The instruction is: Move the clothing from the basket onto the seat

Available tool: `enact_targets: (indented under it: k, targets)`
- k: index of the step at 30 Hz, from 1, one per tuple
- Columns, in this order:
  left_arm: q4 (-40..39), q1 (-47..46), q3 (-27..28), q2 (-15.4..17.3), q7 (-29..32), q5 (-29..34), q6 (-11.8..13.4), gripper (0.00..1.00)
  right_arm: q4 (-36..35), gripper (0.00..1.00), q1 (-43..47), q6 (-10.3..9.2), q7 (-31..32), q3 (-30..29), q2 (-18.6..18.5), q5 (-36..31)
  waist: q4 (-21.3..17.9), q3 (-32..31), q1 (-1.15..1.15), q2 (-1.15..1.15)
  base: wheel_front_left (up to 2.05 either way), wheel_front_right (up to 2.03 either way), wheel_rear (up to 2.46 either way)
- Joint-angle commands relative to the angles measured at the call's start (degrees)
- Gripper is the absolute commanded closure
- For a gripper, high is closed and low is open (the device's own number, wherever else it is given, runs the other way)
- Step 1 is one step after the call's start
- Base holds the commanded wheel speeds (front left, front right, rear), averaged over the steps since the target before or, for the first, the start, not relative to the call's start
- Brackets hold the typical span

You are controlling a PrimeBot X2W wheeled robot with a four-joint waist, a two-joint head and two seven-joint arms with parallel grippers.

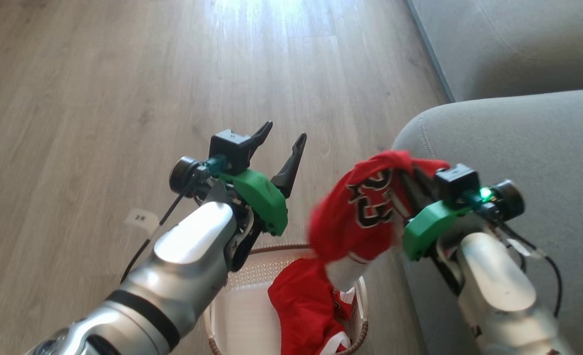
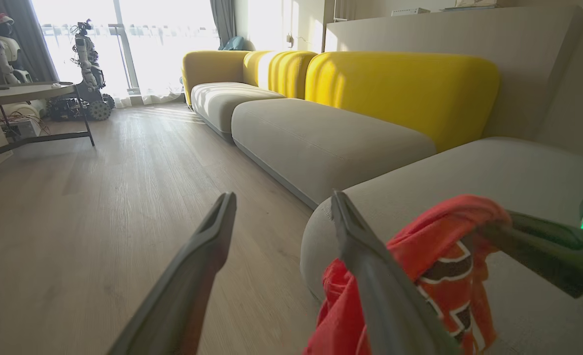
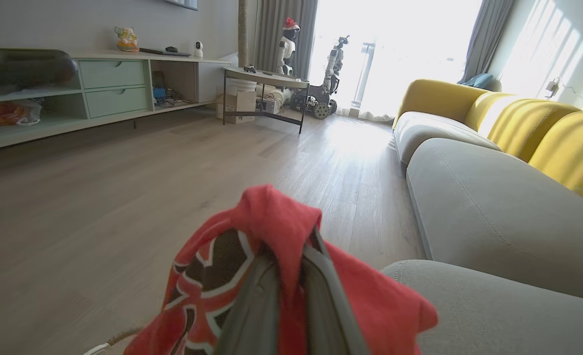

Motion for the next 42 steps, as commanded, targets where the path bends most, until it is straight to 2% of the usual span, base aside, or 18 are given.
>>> enact_targets:
  k: [1, 8, 13, 30, 42]
  targets:
    - [-0.89, -2.03, 1.50, 1.00, -0.76, -0.11, -0.15, 0.00, -2.99, 1.00, -1.52, -0.02, -0.38, -0.31, 0.09, -0.82, -0.58, 0.22, 0.00, 0.00, 0.00, 0.00, 0.00]
    - [-0.21, 0.79, 0.07, 0.87, -1.31, -0.26, -0.91, 0.00, -7.11, 1.00, 1.48, -0.02, -0.38, -7.01, -1.24, -3.67, -3.03, 0.81, 0.00, 0.00, 0.00, 0.00, 0.00]
    - [-0.64, 3.19, -1.07, 0.77, -1.85, -0.21, -0.75, 0.00, -10.56, 1.00, 3.90, -0.02, -0.38, -10.94, -1.35, -5.45, -6.56, 1.76, 0.00, 0.00, 0.00, 0.00, 0.00]
    - [-9.16, 10.17, -1.08, 0.70, -2.70, 3.14, 1.07, 0.00, -15.92, 1.00, 5.36, -0.02, 0.13, -12.29, -2.10, -6.32, -15.83, 4.49, 0.00, 0.00, 0.00, 0.00, 0.00]
    - [-13.25, 12.83, -0.29, 0.69, -2.71, 6.79, 1.42, 0.00, -18.80, 1.00, 5.29, -0.02, 1.88, -12.93, -3.77, -5.43, -16.51, 6.62, 0.00, 0.00, 0.00, 0.00, 0.00]
